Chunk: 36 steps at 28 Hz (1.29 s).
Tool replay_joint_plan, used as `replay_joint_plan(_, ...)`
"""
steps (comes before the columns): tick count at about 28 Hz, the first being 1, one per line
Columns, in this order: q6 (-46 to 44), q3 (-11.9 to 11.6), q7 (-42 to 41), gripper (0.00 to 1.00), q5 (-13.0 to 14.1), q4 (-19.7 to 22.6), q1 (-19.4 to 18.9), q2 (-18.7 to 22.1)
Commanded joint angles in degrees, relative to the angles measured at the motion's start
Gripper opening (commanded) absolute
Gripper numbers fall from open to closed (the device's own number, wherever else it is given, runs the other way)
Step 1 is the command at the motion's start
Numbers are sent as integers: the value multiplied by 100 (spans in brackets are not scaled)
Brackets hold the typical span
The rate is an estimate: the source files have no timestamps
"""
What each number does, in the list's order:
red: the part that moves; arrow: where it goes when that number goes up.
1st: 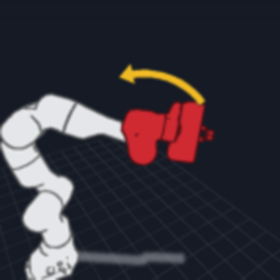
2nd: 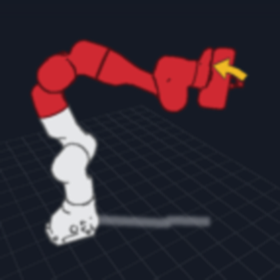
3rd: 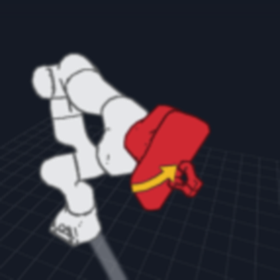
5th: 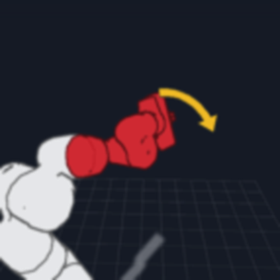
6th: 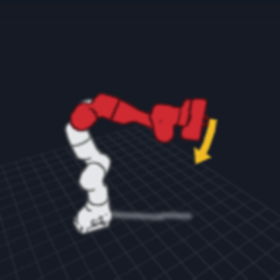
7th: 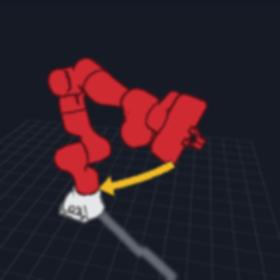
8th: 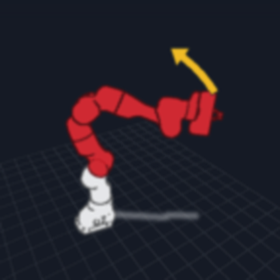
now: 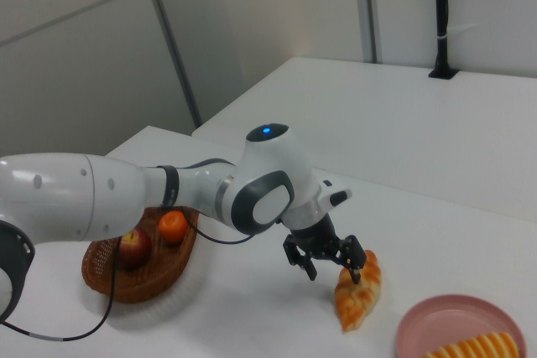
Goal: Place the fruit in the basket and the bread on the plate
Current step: 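Move the gripper to the braided bread roll and grasp it, then lift the braided roll and lower it onto the pink plate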
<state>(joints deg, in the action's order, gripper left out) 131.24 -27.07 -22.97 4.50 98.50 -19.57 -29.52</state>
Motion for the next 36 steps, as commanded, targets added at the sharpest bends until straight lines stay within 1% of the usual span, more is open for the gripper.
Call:
replay_joint_plan(1, 244, -79, 275, 100, 270, 12, -30, -80)
replay_joint_plan(7, 358, -88, 249, 100, 323, -15, 102, -168)
replay_joint_plan(11, 358, -237, 231, 100, 332, -129, 120, -168)
replay_joint_plan(13, 367, -255, 214, 100, 332, -129, 137, -168)
replay_joint_plan(14, 376, -263, 170, 100, 332, -138, 207, -168)
replay_joint_plan(15, 385, -263, 126, 94, 332, -138, 234, -168)
replay_joint_plan(16, 402, -263, 82, 84, 332, -138, 234, -177)
replay_joint_plan(17, 420, -263, 21, 70, 332, -138, 243, -194)
replay_joint_plan(18, 437, -263, -23, 44, 341, -138, 243, -229)
replay_joint_plan(19, 455, -272, -15, 16, 358, -138, 251, -247)
replay_joint_plan(20, 490, -272, -24, 0, 402, -138, 278, -265)
replay_joint_plan(24, 595, -264, -59, 0, 350, -138, 260, -317)
replay_joint_plan(26, 657, -263, -33, 0, 350, -138, 208, -518)
replay_joint_plan(28, 762, -255, 11, 0, 358, -138, 199, -590)
replay_joint_plan(36, 868, -255, 178, 0, 420, -138, 199, -564)
